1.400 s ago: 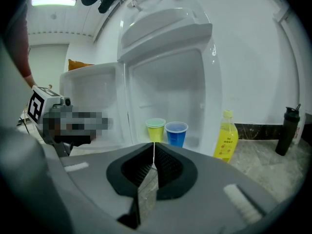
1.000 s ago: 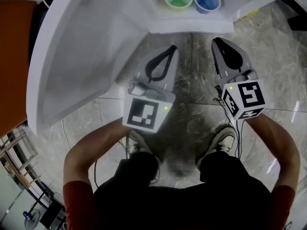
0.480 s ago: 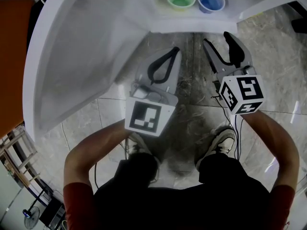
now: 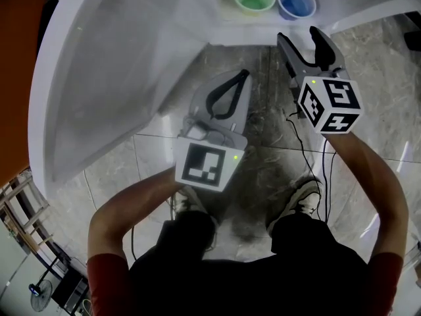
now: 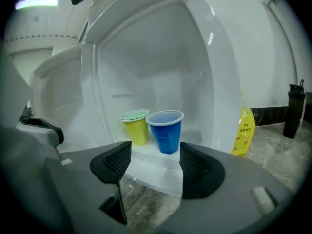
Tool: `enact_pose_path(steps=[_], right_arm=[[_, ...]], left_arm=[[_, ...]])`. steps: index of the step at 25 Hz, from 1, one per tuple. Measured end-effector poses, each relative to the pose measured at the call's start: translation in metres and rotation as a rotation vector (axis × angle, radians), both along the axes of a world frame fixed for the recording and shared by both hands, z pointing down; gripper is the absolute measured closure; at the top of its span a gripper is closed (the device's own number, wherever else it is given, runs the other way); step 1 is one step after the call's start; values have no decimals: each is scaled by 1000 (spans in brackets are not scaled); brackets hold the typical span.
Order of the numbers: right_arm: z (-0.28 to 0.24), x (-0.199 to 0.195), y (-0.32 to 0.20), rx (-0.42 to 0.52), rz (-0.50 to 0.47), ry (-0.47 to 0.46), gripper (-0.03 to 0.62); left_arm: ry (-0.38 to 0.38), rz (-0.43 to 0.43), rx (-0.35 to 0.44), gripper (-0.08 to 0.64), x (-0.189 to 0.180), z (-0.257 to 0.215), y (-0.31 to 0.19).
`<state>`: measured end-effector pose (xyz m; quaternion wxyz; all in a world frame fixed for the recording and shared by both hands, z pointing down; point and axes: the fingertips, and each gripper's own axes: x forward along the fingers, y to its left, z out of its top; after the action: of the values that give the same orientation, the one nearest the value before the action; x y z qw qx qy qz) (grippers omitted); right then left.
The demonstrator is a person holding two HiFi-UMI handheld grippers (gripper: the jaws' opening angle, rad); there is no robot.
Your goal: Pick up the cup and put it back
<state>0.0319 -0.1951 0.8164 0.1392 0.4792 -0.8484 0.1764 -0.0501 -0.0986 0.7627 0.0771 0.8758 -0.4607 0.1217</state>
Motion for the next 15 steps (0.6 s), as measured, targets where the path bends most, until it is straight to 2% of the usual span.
enact_pose_path(steps=[15], right_arm=[[11,3,-46,27,80,24,293]], left_arm=[[-16,-4,-24,561,-4,10,7]])
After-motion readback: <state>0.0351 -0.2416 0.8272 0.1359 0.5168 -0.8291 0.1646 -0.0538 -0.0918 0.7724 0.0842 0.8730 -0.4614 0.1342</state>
